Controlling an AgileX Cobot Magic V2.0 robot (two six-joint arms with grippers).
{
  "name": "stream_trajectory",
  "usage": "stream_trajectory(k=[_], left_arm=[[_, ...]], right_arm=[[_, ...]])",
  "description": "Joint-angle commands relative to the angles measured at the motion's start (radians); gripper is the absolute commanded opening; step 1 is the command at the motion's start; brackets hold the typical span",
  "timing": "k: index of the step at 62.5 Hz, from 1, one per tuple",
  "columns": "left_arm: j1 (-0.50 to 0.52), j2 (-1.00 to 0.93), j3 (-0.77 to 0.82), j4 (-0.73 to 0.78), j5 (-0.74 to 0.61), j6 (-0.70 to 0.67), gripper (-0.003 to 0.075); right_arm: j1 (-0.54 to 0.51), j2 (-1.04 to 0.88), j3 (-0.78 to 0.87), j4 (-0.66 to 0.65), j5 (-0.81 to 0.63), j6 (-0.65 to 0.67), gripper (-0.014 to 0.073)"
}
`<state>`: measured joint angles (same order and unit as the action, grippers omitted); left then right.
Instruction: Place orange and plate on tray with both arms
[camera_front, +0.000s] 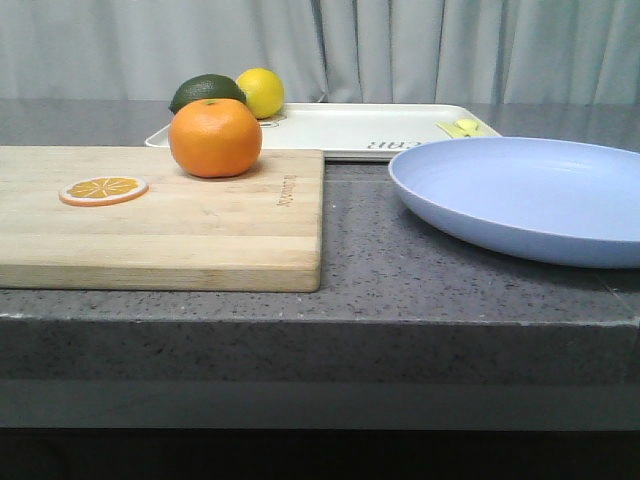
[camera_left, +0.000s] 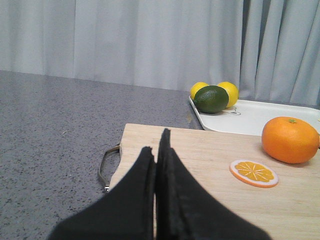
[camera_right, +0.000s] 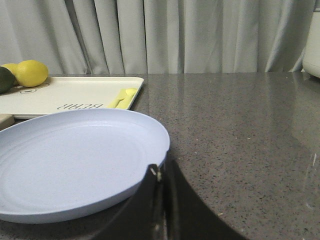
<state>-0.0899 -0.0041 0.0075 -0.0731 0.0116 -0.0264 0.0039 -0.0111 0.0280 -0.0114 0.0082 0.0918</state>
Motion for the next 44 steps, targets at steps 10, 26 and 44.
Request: stream_trajectory(k=[10, 26, 44], left_arm=[[0.002, -0.018, 0.027, -0.009, -0.074, -0.001, -0.002], [0.002, -0.018, 0.027, -0.009, -0.074, -0.001, -0.002], [0.0, -0.018, 0.019, -0.01, -0.137, -0.003, -0.002]], right_arm=[[-0.006, -0.018, -0.026, -0.013, -0.074, -0.006, -0.0067], [-0.006, -0.018, -0.026, -0.013, -0.076, -0.006, -0.0067], [-0.006, -0.018, -0.026, -0.013, -0.076, -0.006, -0.0067]])
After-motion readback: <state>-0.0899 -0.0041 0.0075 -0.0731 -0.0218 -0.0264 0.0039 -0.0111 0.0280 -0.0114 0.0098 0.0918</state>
